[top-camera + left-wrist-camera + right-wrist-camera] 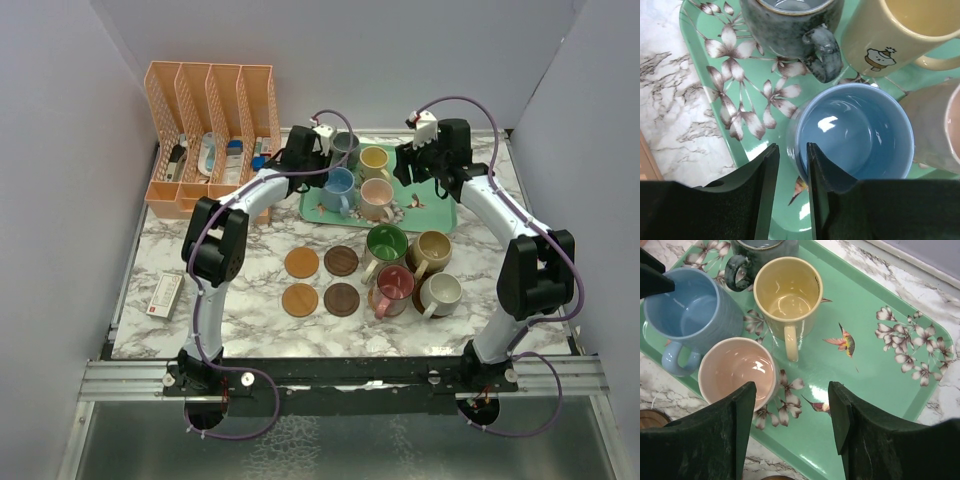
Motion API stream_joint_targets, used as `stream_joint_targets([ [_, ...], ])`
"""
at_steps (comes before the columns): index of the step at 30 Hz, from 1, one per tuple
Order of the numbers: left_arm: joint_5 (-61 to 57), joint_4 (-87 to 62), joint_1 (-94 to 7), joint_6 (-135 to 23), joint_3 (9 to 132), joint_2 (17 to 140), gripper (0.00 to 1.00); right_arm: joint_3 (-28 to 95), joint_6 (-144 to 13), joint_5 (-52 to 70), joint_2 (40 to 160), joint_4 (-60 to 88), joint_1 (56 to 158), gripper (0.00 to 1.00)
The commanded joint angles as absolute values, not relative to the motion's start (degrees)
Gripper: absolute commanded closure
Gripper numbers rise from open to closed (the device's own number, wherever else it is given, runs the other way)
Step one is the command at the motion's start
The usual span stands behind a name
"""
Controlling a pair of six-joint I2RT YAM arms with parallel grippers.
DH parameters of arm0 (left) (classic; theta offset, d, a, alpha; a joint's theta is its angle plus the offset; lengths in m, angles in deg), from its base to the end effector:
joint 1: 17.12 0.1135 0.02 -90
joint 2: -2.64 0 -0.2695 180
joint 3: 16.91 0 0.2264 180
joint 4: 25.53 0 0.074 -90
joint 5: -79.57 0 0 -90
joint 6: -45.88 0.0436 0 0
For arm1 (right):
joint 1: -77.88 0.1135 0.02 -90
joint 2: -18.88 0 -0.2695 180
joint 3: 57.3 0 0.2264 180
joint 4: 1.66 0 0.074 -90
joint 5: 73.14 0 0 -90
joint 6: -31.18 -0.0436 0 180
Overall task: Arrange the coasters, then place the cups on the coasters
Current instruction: Pick up the cup from the tray.
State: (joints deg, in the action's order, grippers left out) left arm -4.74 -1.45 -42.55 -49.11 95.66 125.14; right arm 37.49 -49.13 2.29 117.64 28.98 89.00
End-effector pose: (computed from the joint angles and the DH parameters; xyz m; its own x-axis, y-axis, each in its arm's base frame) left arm 0.4363 -0.2122 0.2361 -0.5469 0.1642 -0.8210 0.4557 0.8810 -0.1273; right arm 0.3732 0.0845 0.2982 -0.4838 -0.2611 -0.8353 -0.4781 0.8783 0.0023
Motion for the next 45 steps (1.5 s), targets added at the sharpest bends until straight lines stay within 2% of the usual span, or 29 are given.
stream_joint_targets([
  [1,-2.48,1.06,-41.41,-45.54,98.54,126.57,0.68,36.76,-48.71,0.69,115.39,26.45,88.30,0.40],
  [5,-2.68,2.63,-41.05,-44.31,99.70,126.75,0.68,36.57,-48.62,0.36,115.51,26.37,88.01,0.41],
  [11,-0.99,4.13,-41.11,-45.87,100.38,126.02,0.51,36.47,-48.58,-0.16,115.80,26.39,87.82,0.41],
  [16,-1.61,6.05,-41.50,-46.67,100.63,125.80,0.47,36.52,-48.54,-0.66,115.84,26.50,87.73,0.41],
  [35,0.60,13.13,-42.61,-44.13,107.95,130.68,0.75,36.35,-48.51,-2.05,116.47,26.55,87.46,0.41],
  [45,3.80,16.98,-42.69,-40.98,111.95,130.12,0.95,36.27,-48.58,-2.28,115.79,26.59,87.24,0.41],
])
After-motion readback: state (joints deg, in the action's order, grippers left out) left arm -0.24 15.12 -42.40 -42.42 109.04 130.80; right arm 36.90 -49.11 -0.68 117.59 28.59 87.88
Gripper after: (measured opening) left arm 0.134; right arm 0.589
